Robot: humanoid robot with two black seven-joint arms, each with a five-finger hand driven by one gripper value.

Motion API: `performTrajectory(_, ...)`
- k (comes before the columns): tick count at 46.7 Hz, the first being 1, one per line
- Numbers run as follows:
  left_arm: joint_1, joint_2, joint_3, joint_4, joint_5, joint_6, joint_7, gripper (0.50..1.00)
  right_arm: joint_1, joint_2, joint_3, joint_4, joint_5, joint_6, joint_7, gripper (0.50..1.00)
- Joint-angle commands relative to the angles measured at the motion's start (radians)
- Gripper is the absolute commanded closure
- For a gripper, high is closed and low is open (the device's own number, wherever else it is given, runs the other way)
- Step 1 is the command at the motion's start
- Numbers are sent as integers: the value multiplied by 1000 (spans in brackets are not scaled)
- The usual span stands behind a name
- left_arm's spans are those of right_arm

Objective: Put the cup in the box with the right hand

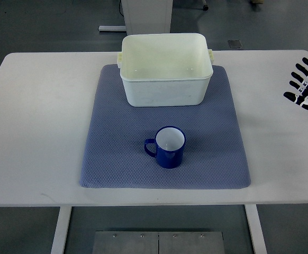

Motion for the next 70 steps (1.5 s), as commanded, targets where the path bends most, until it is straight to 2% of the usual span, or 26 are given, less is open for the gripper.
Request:
performTrajectory(1,0,0,0,0,0,0,0,500,-61,-7,37,26,-43,24,21,500)
performTrajectory(15,0,0,0,0,0,0,0,500,-298,-3,151,147,-144,72,33,500)
performTrajectory(27,0,0,0,0,0,0,0,500,-353,31,152,168,-210,75,128,500)
performTrajectory(36,0,0,0,0,1,0,0,500,-396,106,152,187,-250,74,153,500)
performTrajectory(45,0,0,0,0,0,0,0,500,-399,186,152,195,-339,72,147,500)
performTrajectory(70,0,0,0,0,1,0,0,500,-388,315,141,188,-560,38,113,500)
